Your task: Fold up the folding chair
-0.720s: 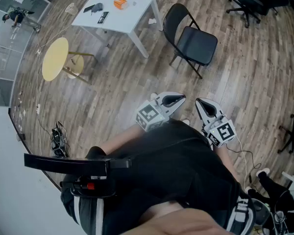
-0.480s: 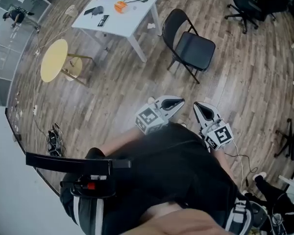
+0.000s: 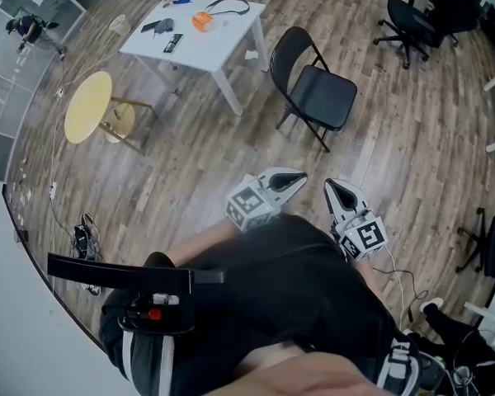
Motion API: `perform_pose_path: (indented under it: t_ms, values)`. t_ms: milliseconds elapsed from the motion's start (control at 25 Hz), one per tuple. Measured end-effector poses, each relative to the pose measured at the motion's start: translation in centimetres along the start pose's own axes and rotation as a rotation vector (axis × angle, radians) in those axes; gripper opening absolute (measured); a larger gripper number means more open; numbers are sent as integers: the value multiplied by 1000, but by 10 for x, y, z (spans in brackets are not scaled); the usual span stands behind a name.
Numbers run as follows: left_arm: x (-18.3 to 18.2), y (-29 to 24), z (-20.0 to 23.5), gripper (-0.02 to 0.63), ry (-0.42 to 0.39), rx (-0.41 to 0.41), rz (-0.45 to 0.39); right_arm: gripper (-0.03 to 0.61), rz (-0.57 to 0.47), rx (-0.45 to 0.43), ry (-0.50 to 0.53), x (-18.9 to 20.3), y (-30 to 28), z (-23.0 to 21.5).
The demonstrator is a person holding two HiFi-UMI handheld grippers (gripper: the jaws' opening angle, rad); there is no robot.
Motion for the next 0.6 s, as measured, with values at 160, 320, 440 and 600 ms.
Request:
perform_pose_path:
  t_ms: [160,320,440,600]
  values:
    - [-1,-1,0,6,-4,12,10,11,6,-16,23,-1,-1,1]
    - [-5,-3,3,5,6,18,18,11,11,-23,12,-2,-7,2]
    - [-9,-10,9,5,10,25,19,11,17,-1,-2,-4,-10,-3]
    - [-16,-20,23,6,21,41,24,11,13,58,-20,-10,-14,-14]
Point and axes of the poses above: the fingertips, and each gripper's own axes: y backward along the fingers, z to its left, x out of its underside, the point moved 6 cm from there along y, backward along the fingers, and after that the axes turned 14 degrees about -x, right-handed, at the moved point
